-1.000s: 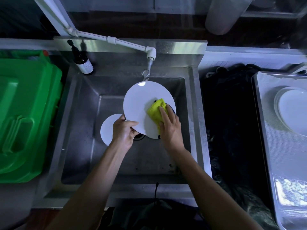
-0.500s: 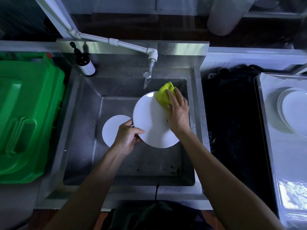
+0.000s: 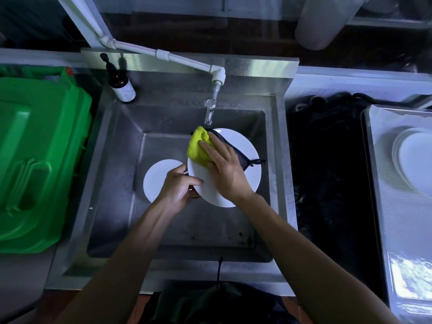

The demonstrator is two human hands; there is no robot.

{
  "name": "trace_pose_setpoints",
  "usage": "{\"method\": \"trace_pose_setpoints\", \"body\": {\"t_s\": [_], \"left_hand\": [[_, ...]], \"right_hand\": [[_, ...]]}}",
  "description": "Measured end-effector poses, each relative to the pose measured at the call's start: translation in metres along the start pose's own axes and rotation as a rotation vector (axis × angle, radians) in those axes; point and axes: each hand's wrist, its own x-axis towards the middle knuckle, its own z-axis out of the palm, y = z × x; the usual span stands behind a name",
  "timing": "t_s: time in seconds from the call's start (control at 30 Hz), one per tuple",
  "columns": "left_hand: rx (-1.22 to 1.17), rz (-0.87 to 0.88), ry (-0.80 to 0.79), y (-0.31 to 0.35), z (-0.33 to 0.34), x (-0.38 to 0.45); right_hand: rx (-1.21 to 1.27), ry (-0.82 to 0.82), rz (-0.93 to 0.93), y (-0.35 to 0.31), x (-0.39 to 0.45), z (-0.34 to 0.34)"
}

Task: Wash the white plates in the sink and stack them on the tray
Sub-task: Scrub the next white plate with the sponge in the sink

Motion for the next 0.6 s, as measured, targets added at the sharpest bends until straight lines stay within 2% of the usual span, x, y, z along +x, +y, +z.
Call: {"method": "trace_pose_setpoints", "body": {"t_s": [0.2, 0.4, 0.6], "left_hand": [[-0.046, 0.011, 0.006, 0.004, -0.005, 0.002], [-0.07, -0.001, -0.015, 0.0, -0.007, -0.003], [-0.032, -0.028, -0.033, -0.001, -0.005, -0.005]], "right_hand": [[0.013, -0.037, -0.033, -0.029, -0.015, -0.002], [-0.013, -0.06, -0.046, -0.027, -0.011, -0.001], [-0.059, 0.051, 0.011, 0.002, 0.018, 0.004]]}}
